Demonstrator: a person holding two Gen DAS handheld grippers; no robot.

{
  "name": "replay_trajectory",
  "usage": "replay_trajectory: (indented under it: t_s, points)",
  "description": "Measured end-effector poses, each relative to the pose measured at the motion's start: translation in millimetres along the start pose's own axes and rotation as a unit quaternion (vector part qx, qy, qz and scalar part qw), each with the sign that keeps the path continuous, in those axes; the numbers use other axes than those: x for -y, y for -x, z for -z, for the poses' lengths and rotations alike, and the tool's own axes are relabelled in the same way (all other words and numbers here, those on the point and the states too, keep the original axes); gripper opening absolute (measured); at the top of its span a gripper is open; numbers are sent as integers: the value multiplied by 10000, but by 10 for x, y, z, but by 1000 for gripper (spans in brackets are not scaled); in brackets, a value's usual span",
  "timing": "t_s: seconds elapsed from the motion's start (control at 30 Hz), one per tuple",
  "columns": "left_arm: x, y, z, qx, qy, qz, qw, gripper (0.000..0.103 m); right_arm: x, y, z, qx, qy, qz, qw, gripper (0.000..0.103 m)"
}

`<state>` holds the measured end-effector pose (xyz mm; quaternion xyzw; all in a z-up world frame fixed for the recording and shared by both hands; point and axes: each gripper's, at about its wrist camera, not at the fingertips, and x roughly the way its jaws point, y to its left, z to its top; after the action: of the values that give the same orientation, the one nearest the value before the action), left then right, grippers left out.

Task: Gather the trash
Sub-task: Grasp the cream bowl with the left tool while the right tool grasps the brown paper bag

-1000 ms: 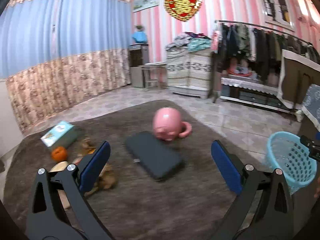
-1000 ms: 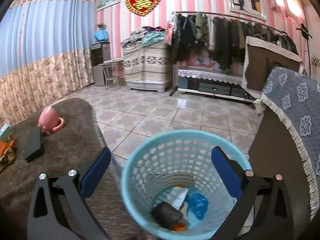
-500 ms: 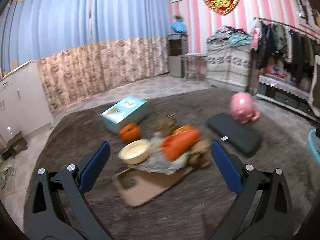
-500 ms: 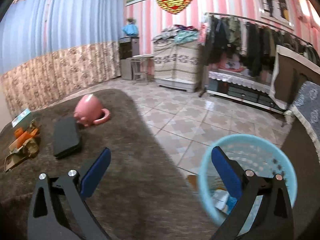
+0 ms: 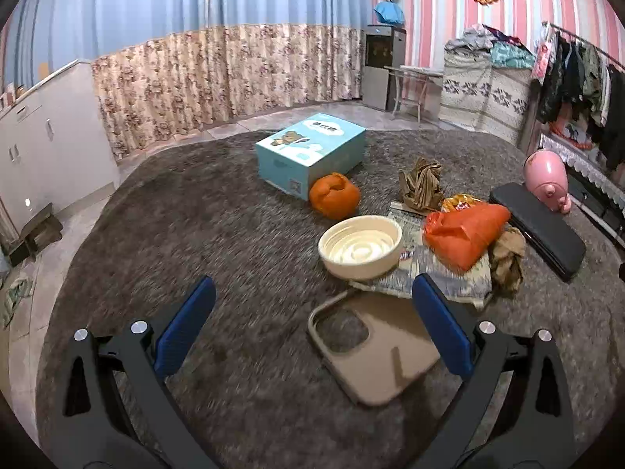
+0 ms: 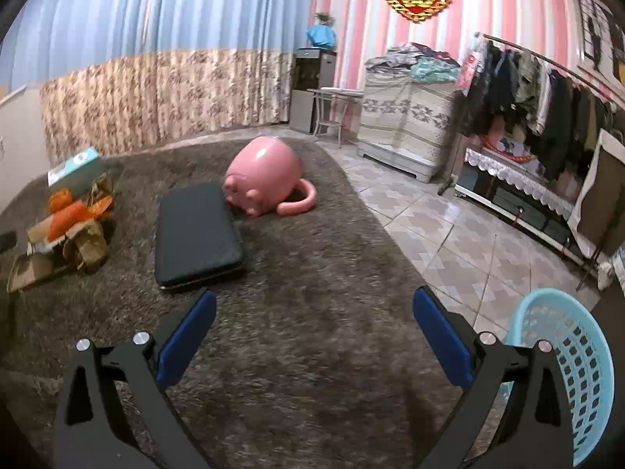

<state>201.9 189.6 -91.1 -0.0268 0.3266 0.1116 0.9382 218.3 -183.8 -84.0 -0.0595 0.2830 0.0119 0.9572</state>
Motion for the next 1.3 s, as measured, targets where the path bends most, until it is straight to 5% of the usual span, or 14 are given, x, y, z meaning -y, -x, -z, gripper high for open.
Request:
replay_trajectory:
  t_s: [0.3,0.57,0.77,1.0,1.17,1.3]
  points:
    - [106,-499,-283,-491,98,471,9976,97,-193,-48,-11,-87,337,-44,9994,98]
    - [64,-649,-240,-813,391,885,9920,61,-275,-48,-46,-64,428,-99,9990,98]
    - [30,-304,-175,-375,223,473,9979,61,-476,13,-124,17,524,-274,9982,98]
    - [-272,239,110,212,103,-437,9988,61,-861,1,-172,-69,616,-702,9956,98]
    - [-539,325,205,415,665,-581,9952,61,-1158,-43,-241,-143,529,-1058,9929,98]
    - [-576,272,213,398,661,-666,9948,61,-1438,-128,-259,-228,565,-1251,9903,98]
